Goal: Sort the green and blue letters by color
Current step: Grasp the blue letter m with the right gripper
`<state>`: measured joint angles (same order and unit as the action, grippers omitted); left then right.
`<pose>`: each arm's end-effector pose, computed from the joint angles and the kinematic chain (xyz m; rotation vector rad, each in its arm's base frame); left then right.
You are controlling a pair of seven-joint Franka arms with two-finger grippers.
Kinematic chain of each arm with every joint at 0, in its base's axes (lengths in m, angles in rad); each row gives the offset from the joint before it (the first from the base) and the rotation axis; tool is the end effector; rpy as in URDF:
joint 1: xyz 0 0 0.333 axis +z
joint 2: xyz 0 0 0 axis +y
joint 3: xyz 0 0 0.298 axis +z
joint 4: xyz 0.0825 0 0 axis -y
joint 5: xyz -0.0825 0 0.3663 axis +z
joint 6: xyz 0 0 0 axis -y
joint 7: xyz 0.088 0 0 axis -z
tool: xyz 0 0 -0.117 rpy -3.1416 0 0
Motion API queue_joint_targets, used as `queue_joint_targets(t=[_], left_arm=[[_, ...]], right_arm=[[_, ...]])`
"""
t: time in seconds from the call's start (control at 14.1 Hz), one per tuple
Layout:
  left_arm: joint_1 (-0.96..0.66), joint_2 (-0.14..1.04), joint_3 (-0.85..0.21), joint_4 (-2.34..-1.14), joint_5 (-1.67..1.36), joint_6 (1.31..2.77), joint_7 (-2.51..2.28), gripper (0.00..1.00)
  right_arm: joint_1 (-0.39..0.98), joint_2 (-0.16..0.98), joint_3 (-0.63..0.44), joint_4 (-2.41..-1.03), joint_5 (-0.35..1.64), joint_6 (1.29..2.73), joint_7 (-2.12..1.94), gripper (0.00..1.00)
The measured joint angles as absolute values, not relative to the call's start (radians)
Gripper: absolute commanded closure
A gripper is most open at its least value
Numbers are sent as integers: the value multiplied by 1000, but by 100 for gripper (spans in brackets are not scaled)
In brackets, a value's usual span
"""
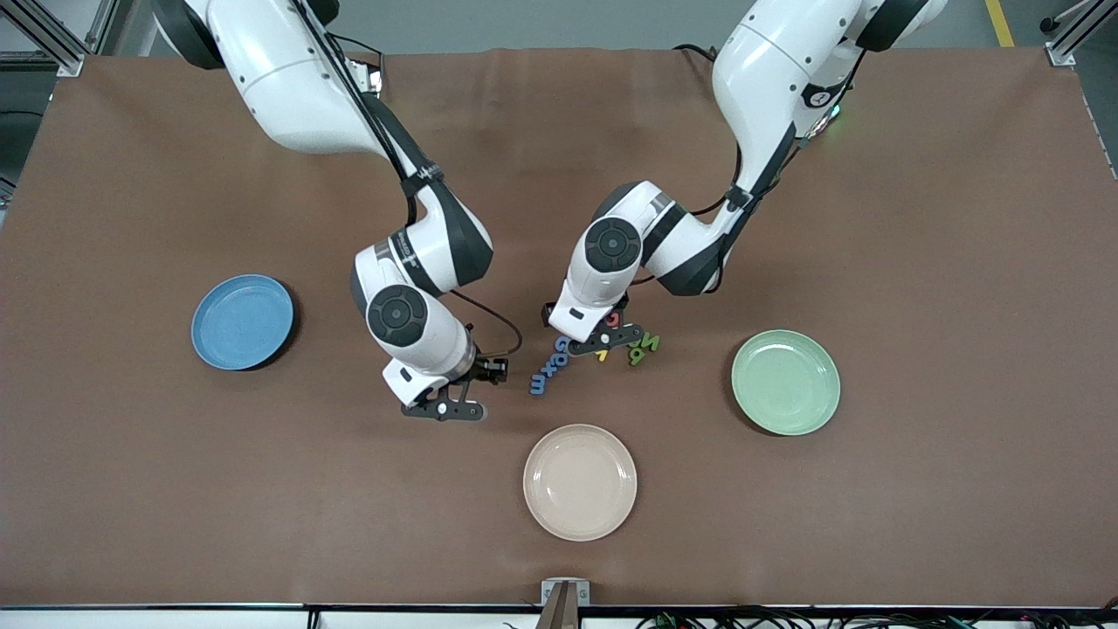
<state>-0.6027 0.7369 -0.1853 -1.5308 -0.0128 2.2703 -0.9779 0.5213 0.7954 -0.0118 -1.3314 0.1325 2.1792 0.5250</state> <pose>0.4951 -0.4729 0.2165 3.0196 0.3735 -0.1440 0.6242 0.3578 0.2475 -3.0240 0.1281 0.0076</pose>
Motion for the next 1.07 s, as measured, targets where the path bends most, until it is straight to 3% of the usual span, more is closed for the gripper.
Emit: queue_joint_targets(t=[0.14,0.5,1.07], left_arm=[[-605,750,-185,-1530,-7,2271,-982,36],[-605,768,-181,-1530,18,2271,-982,37],[-605,805,-179,-1530,20,2280,-983,42]], right_arm=[[536,849,-12,-1284,130,2197,554,46],[592,961,-17,-1174,92,2239,650,46],[648,1006,-50,-1158,90,2275,722,48]])
